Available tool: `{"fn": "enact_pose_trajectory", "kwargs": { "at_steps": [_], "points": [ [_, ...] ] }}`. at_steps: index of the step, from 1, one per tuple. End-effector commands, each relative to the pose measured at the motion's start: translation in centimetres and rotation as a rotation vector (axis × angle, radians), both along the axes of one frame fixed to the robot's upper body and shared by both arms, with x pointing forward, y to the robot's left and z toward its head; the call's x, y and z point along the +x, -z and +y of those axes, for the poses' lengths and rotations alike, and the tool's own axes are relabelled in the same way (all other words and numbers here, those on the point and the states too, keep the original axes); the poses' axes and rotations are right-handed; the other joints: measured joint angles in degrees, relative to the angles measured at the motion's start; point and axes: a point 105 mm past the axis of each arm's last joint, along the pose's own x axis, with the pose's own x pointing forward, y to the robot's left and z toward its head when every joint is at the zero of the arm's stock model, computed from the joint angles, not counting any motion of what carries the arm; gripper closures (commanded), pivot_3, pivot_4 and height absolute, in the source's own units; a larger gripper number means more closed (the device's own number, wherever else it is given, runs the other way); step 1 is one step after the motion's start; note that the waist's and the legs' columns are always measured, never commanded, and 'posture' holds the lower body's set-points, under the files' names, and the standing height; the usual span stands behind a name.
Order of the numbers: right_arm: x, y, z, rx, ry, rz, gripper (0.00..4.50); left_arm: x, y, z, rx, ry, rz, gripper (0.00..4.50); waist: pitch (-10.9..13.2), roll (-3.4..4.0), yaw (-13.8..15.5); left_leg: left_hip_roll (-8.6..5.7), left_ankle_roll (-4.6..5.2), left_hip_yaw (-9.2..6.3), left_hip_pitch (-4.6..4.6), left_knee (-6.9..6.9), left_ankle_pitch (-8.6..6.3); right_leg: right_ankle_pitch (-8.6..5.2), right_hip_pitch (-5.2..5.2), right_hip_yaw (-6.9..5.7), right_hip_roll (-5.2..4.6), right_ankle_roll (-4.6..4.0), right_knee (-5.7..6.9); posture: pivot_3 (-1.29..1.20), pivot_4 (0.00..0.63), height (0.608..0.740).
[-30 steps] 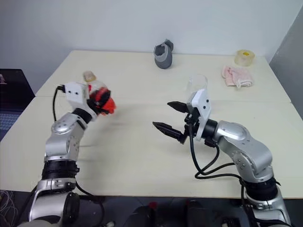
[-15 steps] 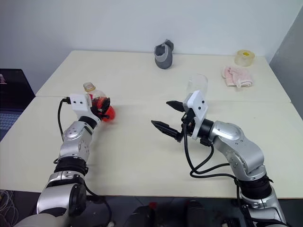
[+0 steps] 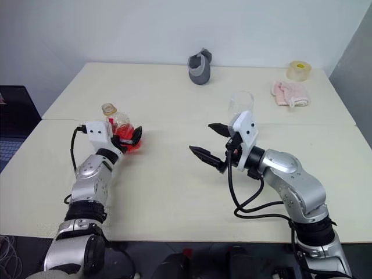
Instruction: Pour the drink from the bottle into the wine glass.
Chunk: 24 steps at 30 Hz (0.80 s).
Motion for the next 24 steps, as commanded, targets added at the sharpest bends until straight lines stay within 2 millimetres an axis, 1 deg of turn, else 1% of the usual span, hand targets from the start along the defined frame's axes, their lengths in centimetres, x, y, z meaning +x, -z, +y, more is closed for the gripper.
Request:
{"fn": "enact_pose_trajectory", "kwargs": {
  "at_steps": [1, 11, 17, 20, 22, 24],
  "points": [
    [-0.3, -1.2, -0.1, 0.021, 0.004, -0.051, 0.00, -0.7, -2.0, 0.1, -0.004, -0.016, -0.058, 0.01, 0.00, 0.00, 0.01, 0.00, 0.00, 0.00, 0.00, 0.00, 0.00, 0.00, 0.00, 0.00, 0.00, 0.00, 0.00, 0.00, 0.150, 0.740],
    [-0.5, -0.8, -0.4, 0.024, 0.011, -0.042, 0.00, -3.4, -1.9, 0.0, -0.013, -0.042, -0.028, 0.01, 0.00, 0.00, 0.07, 0.02, 0.01, 0.00, 0.01, -0.01, 0.00, 0.00, 0.00, 0.02, -0.02, 0.00, -0.01, 0.00, 0.150, 0.740],
    [-0.7, 0.2, -1.1, 0.014, 0.036, -0.023, 0.00, -5.5, -1.4, 0.2, -0.010, -0.043, 0.014, 0.01, -0.01, 0.00, 0.07, 0.03, 0.01, 0.03, 0.01, -0.02, -0.01, 0.00, 0.01, 0.06, -0.05, 0.00, -0.02, 0.00, 0.150, 0.740],
    [-0.9, 0.8, -1.9, 0.005, 0.064, -0.008, 0.00, -7.1, -1.1, -0.8, -0.015, 0.006, 0.053, 0.01, -0.01, -0.01, 0.10, 0.03, 0.02, 0.02, 0.01, -0.02, -0.01, 0.00, 0.01, 0.05, -0.18, 0.00, -0.02, 0.00, 0.150, 0.740],
    [-0.6, 1.4, -2.9, 0.002, 0.129, 0.010, 0.00, -8.3, -0.5, -1.7, -0.026, 0.042, 0.094, 0.01, -0.01, -0.01, 0.13, 0.03, 0.04, 0.02, 0.01, -0.03, -0.03, 0.00, 0.04, 0.04, -0.18, 0.00, -0.04, 0.00, 0.150, 0.740],
    [0.2, 2.4, -4.4, -0.014, 0.238, 0.019, 0.00, -9.2, -0.1, -2.8, -0.062, 0.083, 0.131, 0.01, -0.01, -0.01, 0.17, 0.02, 0.05, 0.04, 0.03, -0.03, -0.03, 0.00, 0.06, 0.05, -0.19, 0.00, -0.05, 0.00, 0.150, 0.740]
  ]
}}
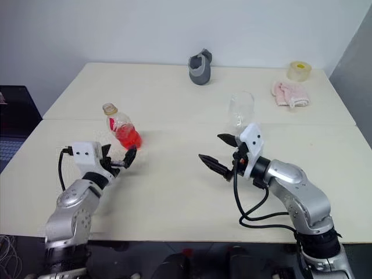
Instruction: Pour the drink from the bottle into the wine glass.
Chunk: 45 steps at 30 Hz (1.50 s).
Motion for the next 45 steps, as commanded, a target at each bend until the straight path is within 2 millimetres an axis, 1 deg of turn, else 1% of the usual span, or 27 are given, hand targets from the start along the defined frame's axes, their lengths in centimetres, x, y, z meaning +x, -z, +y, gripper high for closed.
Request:
{"fn": "enact_pose_trajectory", "kwargs": {
  "at_steps": [1, 4, 5, 6, 9, 12, 14, 19, 23, 27, 32, 36, 38, 45],
  "points": [
    [0.9, 0.1, -2.5, -0.036, 0.171, -0.057, 0.00, -1.3, -1.3, -2.6, -0.037, 0.116, -0.007, 0.01, 0.00, 0.00, 0.05, 0.00, 0.02, 0.01, 0.01, 0.01, -0.01, 0.00, 0.01, -0.01, 0.00, 0.00, 0.01, 0.00, 0.150, 0.740],
    [1.9, 1.7, -4.6, -0.082, 0.337, -0.031, 0.00, -2.1, -1.7, -5.3, -0.041, 0.272, 0.020, 0.01, -0.01, 0.00, 0.14, -0.01, 0.02, 0.10, 0.02, 0.01, -0.01, 0.00, 0.04, -0.04, 0.04, 0.00, 0.02, 0.00, 0.150, 0.740],
    [2.1, 2.0, -5.0, -0.088, 0.373, -0.022, 0.00, -2.3, -2.0, -6.1, -0.036, 0.326, 0.018, 0.01, -0.01, 0.00, 0.13, -0.03, 0.02, 0.11, 0.01, 0.01, -0.01, 0.00, 0.04, -0.05, 0.08, 0.00, 0.03, 0.00, 0.150, 0.740],
    [2.3, 2.4, -5.4, -0.087, 0.414, -0.008, 0.00, -2.6, -2.6, -7.4, -0.028, 0.412, 0.010, 0.01, -0.01, 0.00, 0.10, -0.02, -0.01, 0.14, 0.02, 0.01, 0.01, 0.00, 0.04, -0.03, 0.18, 0.00, 0.03, 0.00, 0.150, 0.740],
    [2.8, 3.2, -5.9, -0.064, 0.502, 0.028, 0.00, -3.7, -4.0, -10.2, -0.016, 0.604, -0.012, 0.01, -0.01, 0.00, 0.06, 0.01, -0.03, 0.20, 0.04, -0.01, 0.02, 0.00, 0.03, 0.02, 0.29, 0.00, 0.04, 0.00, 0.150, 0.740],
    [3.4, 3.7, -6.0, -0.029, 0.556, 0.052, 0.00, -4.6, -4.8, -11.6, 0.011, 0.737, -0.031, 0.01, -0.02, 0.03, -0.14, 0.02, -0.03, 0.22, 0.08, -0.04, 0.02, 0.00, 0.03, 0.07, 0.38, -0.01, 0.04, 0.00, 0.150, 0.740],
    [3.7, 3.7, -5.9, -0.017, 0.571, 0.055, 0.00, -5.0, -5.1, -12.1, 0.023, 0.791, -0.036, 0.01, -0.02, 0.04, -0.19, 0.01, -0.03, 0.25, 0.10, -0.06, 0.02, 0.00, 0.03, 0.10, 0.42, -0.01, 0.04, 0.00, 0.150, 0.740],
    [5.7, 4.4, -5.0, 0.017, 0.609, 0.059, 0.00, -5.4, -5.6, -12.0, 0.043, 0.920, -0.026, 0.01, -0.02, 0.05, -0.17, -0.01, -0.02, 0.30, 0.09, -0.05, 0.01, 0.06, 0.02, 0.10, 0.59, -0.12, 0.02, 0.00, 0.150, 0.740],
    [6.9, 4.6, -4.8, 0.037, 0.624, 0.055, 0.00, -5.4, -5.6, -11.5, 0.063, 0.945, -0.018, 0.01, -0.02, 0.07, -0.19, 0.02, -0.02, 0.30, 0.10, -0.10, 0.01, 0.06, 0.01, 0.08, 0.65, -0.14, -0.01, 0.00, 0.150, 0.740],
    [8.0, 4.5, -4.5, 0.056, 0.625, 0.050, 0.00, -4.9, -5.8, -11.0, 0.070, 0.935, -0.025, 0.01, -0.02, 0.07, -0.19, 0.02, 0.00, 0.29, 0.09, -0.09, 0.00, 0.07, -0.01, 0.09, 0.66, -0.15, 0.00, 0.00, 0.150, 0.740],
    [9.0, 4.4, -3.7, 0.081, 0.604, 0.041, 0.00, -4.7, -6.0, -10.8, 0.077, 0.929, -0.036, 0.01, -0.02, 0.07, -0.32, 0.03, -0.01, 0.28, 0.09, -0.09, 0.00, 0.07, -0.01, 0.08, 0.67, -0.16, 0.00, 0.00, 0.150, 0.740],
    [9.9, 4.2, -3.0, 0.077, 0.574, 0.021, 0.00, -4.4, -6.3, -9.7, 0.095, 0.899, -0.038, 0.01, -0.02, 0.08, -0.59, 0.03, 0.00, 0.29, 0.09, -0.09, 0.00, 0.08, -0.02, 0.09, 0.67, -0.17, 0.01, 0.00, 0.150, 0.740],
    [10.4, 4.2, -2.9, 0.080, 0.568, 0.016, 0.00, -4.0, -6.5, -9.2, 0.091, 0.860, -0.043, 0.01, -0.02, 0.08, -0.77, 0.04, 0.00, 0.29, 0.11, -0.09, 0.00, 0.08, -0.02, 0.09, 0.68, -0.17, 0.02, 0.00, 0.150, 0.740],
    [12.1, 4.0, -3.0, 0.090, 0.561, 0.004, 0.00, -3.5, -6.4, -8.8, 0.088, 0.816, -0.056, 0.01, -0.02, 0.08, -0.90, 0.04, -0.01, 0.27, 0.09, -0.09, 0.00, 0.08, -0.02, 0.08, 0.68, -0.18, 0.02, 0.00, 0.150, 0.740]
  ]
}}
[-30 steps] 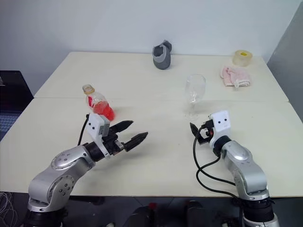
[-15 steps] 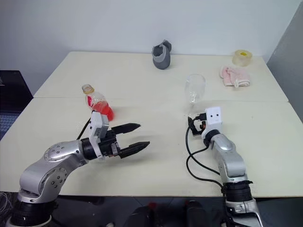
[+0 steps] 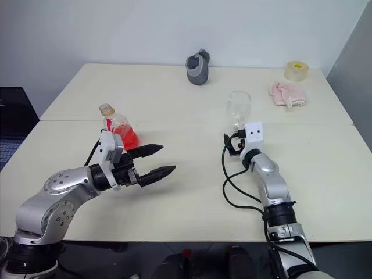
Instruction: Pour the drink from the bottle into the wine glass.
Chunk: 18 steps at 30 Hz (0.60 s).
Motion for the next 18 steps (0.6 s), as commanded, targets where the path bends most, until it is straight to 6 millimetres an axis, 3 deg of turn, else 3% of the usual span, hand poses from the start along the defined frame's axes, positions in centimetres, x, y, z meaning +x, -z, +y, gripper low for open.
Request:
{"fn": "enact_pose_trajectory", "kwargs": {
  "at_steps": [1, 12, 15, 18],
  "points": [
    [0.9, -1.5, -0.4, 0.005, 0.003, -0.061, 0.00, 0.2, -1.0, 0.4, -0.014, -0.026, -0.055, 0.01, 0.00, 0.00, -0.06, 0.01, 0.00, 0.00, 0.00, 0.00, 0.00, 0.00, 0.00, 0.00, 0.00, 0.00, 0.00, 0.00, 0.150, 0.740],
    [2.8, -1.9, 0.1, 0.080, -0.021, -0.050, 0.00, 1.3, -1.4, 0.4, -0.006, -0.041, -0.084, 0.01, 0.00, 0.00, -0.58, 0.01, -0.01, 0.02, 0.00, 0.00, 0.00, 0.01, -0.02, 0.01, 0.02, -0.02, 0.02, 0.00, 0.150, 0.740],
    [2.7, -2.0, 0.6, 0.107, -0.052, -0.047, 0.57, 1.8, -1.9, 0.2, -0.010, -0.041, -0.103, 0.00, 0.00, 0.00, -0.57, 0.01, -0.02, 0.01, 0.00, 0.00, 0.01, 0.01, -0.02, 0.00, 0.02, -0.02, 0.02, 0.00, 0.150, 0.740],
    [2.5, -2.1, 0.7, 0.127, -0.074, -0.052, 1.62, 2.0, -2.1, 0.3, -0.011, -0.041, -0.110, 0.00, 0.00, 0.01, -0.64, 0.01, -0.02, 0.02, -0.01, 0.00, 0.01, 0.01, -0.02, 0.02, 0.01, -0.02, 0.02, 0.00, 0.150, 0.740]
  ]
}}
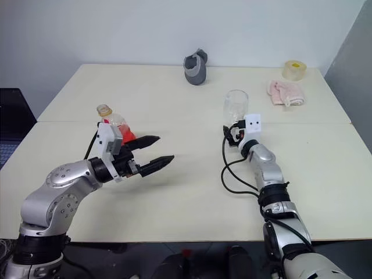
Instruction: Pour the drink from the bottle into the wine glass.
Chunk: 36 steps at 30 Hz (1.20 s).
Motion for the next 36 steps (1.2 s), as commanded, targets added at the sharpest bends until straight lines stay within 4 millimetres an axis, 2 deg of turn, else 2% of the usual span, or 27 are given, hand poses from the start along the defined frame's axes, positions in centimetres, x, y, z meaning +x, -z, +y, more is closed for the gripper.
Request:
{"fn": "enact_pose_trajectory", "kwargs": {
  "at_steps": [1, 8, 12, 17, 23, 29, 36],
  "points": [
    [-0.1, -1.8, 0.1, 0.040, -0.021, -0.065, 1.95, 0.1, -0.9, -0.1, -0.002, 0.009, -0.047, 0.00, 0.00, 0.00, -0.04, 0.00, 0.00, 0.00, 0.00, 0.00, 0.00, 0.00, 0.00, 0.00, 0.00, 0.00, 0.00, 0.00, 0.150, 0.740],
    [-0.3, -2.8, 0.5, -0.017, -0.060, -0.118, 4.24, -0.1, -0.6, -0.4, -0.008, 0.015, -0.040, 0.00, 0.00, 0.00, -0.03, 0.00, -0.01, -0.02, 0.00, 0.01, 0.01, 0.00, -0.01, 0.00, 0.00, 0.00, 0.01, 0.00, 0.150, 0.740],
    [-1.2, -3.4, 2.4, -0.129, -0.149, -0.189, 4.30, -0.6, -0.1, -0.4, -0.012, -0.001, -0.031, 0.00, 0.00, 0.01, -0.22, 0.01, -0.01, -0.01, 0.00, -0.01, 0.01, 0.00, -0.04, 0.01, 0.00, 0.00, 0.03, 0.00, 0.150, 0.740],
    [-3.8, -5.0, 7.3, -0.194, -0.331, -0.301, 4.30, -2.3, 1.3, 0.8, -0.022, -0.104, 0.003, 0.00, 0.01, 0.01, -1.23, 0.12, -0.02, -0.11, -0.01, -0.04, 0.01, 0.00, -0.15, 0.14, -0.01, 0.00, 0.07, 0.00, 0.150, 0.740],
    [-4.8, -4.7, 10.1, -0.173, -0.424, -0.284, 4.30, -4.8, 2.4, 2.7, -0.027, -0.262, 0.028, 0.00, 0.01, 0.01, -1.26, 0.39, 0.03, -0.18, 0.00, -0.01, -0.02, 0.00, -0.10, 0.11, -0.05, 0.00, 0.11, 0.00, 0.150, 0.740],
    [-5.4, -2.6, 11.9, -0.216, -0.539, -0.191, 4.30, -6.2, 2.1, 4.2, -0.016, -0.379, -0.006, 0.00, 0.01, 0.02, -0.30, 0.35, 0.06, -0.17, 0.01, -0.01, -0.04, 0.00, -0.05, 0.08, -0.04, -0.01, 0.04, 0.00, 0.150, 0.740],
    [-5.0, -1.5, 12.4, -0.226, -0.558, -0.164, 4.30, -6.4, 1.7, 4.5, -0.020, -0.431, -0.041, 0.00, 0.01, 0.02, 0.04, 0.30, 0.04, -0.07, 0.01, -0.01, -0.03, 0.01, -0.05, 0.06, -0.03, -0.01, 0.02, 0.00, 0.150, 0.740]
  ]
}}
